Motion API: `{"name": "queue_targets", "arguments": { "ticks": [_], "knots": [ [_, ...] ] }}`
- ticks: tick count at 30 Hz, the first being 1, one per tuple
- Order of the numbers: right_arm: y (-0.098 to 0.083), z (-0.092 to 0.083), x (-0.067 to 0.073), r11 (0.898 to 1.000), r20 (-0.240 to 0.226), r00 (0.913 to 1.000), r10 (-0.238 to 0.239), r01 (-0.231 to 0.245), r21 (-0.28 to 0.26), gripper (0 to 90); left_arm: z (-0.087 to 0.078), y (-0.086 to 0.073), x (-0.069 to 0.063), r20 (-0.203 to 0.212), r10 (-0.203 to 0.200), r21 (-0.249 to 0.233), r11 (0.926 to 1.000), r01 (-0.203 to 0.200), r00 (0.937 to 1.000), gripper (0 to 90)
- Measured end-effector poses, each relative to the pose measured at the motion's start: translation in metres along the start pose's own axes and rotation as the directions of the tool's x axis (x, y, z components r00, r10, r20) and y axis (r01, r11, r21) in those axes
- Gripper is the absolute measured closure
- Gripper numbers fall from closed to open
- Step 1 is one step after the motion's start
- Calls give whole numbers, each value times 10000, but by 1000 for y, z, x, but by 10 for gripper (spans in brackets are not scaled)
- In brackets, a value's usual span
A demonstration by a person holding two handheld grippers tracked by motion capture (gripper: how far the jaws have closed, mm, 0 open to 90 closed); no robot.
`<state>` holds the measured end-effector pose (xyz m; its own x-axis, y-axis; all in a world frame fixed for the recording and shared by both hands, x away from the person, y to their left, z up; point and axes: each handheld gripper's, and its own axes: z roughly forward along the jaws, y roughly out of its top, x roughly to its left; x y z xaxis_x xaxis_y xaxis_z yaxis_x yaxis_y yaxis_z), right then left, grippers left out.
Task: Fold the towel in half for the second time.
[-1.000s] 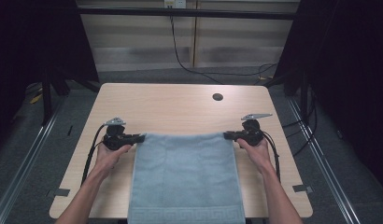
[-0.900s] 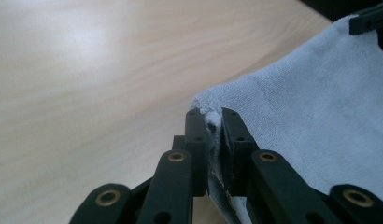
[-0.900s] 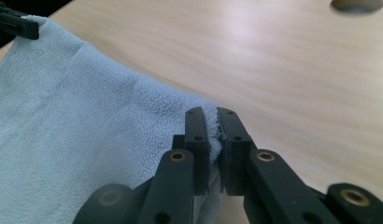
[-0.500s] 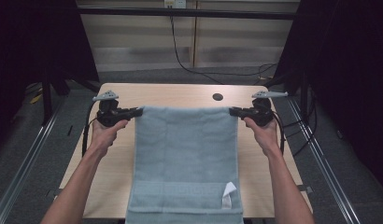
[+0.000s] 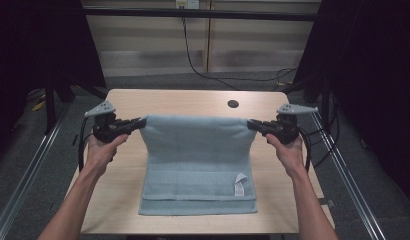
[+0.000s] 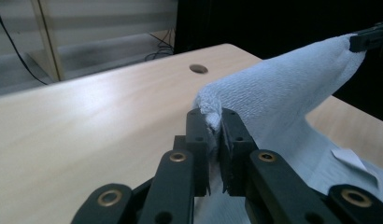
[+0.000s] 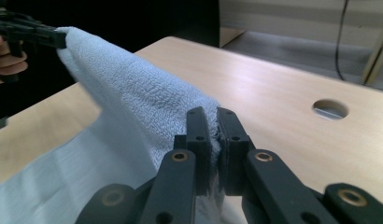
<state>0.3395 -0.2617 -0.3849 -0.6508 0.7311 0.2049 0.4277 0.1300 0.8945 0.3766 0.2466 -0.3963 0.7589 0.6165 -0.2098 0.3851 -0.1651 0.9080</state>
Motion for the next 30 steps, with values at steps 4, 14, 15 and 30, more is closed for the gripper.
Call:
{"name": "queue_targets", "arguments": {
  "ticks": [4,14,15,30],
  "knots": [
    [-17,-11,16,9997,-196,9996,-209,211,101,847,-15,-18,-16,283,-74,-187,9998,79,9996,843],
    [-61,-34,47,9992,-538,9983,-242,258,292,837,-37,-56,-44,645,-115,12,9999,114,9979,841],
    [-68,-35,49,9990,-620,9978,-218,242,377,835,-38,-61,-46,684,-21,180,9998,9,9977,840],
    [-100,-47,51,9963,-447,9986,299,-262,821,561,-30,-79,-36,565,-524,928,9946,470,9970,604]
  ]
}}
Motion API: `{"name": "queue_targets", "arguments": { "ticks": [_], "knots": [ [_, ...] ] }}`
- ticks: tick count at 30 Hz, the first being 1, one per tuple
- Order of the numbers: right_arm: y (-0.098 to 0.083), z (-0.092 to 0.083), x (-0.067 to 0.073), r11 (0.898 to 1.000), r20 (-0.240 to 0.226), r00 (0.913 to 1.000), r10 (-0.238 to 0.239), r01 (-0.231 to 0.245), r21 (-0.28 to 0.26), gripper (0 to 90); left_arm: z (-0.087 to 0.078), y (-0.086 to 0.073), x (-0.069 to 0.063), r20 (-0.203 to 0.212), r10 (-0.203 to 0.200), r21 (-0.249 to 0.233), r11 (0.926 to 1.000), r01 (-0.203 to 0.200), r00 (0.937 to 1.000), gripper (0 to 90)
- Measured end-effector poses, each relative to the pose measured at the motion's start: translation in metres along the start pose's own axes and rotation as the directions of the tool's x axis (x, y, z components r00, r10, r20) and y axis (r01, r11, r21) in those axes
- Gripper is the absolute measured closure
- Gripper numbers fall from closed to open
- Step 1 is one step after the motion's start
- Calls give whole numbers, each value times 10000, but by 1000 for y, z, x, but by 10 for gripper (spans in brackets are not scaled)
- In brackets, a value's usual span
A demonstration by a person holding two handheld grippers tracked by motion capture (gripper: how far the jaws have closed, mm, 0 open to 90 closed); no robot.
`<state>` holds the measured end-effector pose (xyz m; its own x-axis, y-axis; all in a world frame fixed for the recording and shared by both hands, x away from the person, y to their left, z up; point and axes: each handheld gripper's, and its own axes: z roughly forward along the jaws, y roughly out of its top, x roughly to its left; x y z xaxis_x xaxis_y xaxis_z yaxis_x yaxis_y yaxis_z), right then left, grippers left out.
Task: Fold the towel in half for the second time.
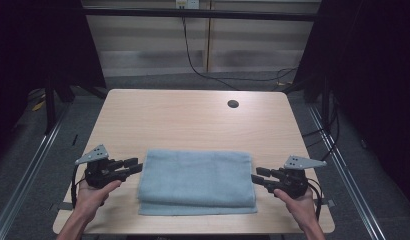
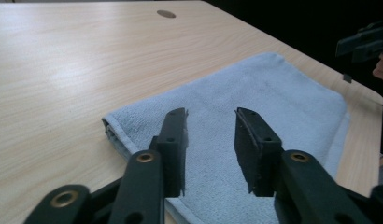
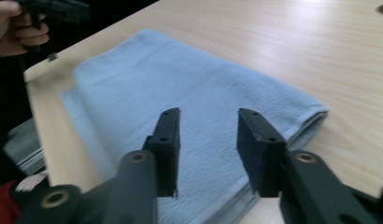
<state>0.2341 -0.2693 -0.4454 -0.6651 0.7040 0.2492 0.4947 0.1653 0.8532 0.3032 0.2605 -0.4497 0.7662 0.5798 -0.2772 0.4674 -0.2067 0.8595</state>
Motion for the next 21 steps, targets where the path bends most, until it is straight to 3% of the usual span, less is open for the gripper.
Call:
{"name": "queue_targets", "arguments": {
  "ticks": [2,4,7,10,11,14,15,16,17,18,19,21],
  "knots": [
    [4,0,-3,9999,383,9993,-42,46,-117,533,2,1,5,-373,94,176,9998,-87,9993,549],
    [7,-1,-9,9994,771,9969,151,-126,-319,505,2,1,12,-642,-121,217,9997,135,9979,492],
    [6,-2,-22,9983,1388,9893,444,-385,-445,479,0,-5,27,-1327,-326,390,9985,381,9906,420],
    [-5,-1,-35,9966,1979,9769,807,-754,-342,456,-4,-15,41,-1953,-699,452,9958,802,9783,380],
    [-9,-1,-37,9954,2000,9752,951,-903,-332,452,-5,-18,42,-2221,-817,542,9939,960,9716,374],
    [-21,0,-42,9945,2304,9677,1026,-1047,-31,413,-9,-27,45,-2519,-976,331,9934,1094,9628,348],
    [-24,-1,-44,9941,2406,9648,1057,-1081,-35,406,-9,-28,47,-2790,-672,612,9943,876,9579,335],
    [-25,-1,-45,9934,2507,9616,1120,-1147,-38,393,-10,-29,47,-3034,-552,602,9952,770,9513,328],
    [-26,-2,-45,9932,2510,9612,1140,-1164,-55,387,-11,-30,48,-3043,-644,444,9957,817,9504,317],
    [-26,-3,-44,9938,2594,9595,1096,-1110,-95,368,-11,-31,49,-2983,-633,512,9953,823,9524,298],
    [-26,-4,-42,9939,2700,9566,1092,-1086,-173,359,-11,-31,49,-3065,-597,619,9947,825,9500,291],
    [-28,-3,-40,9948,2792,9549,1012,-1008,-161,342,-12,-34,50,-2801,-820,588,9930,1023,9565,233]
  ]
}}
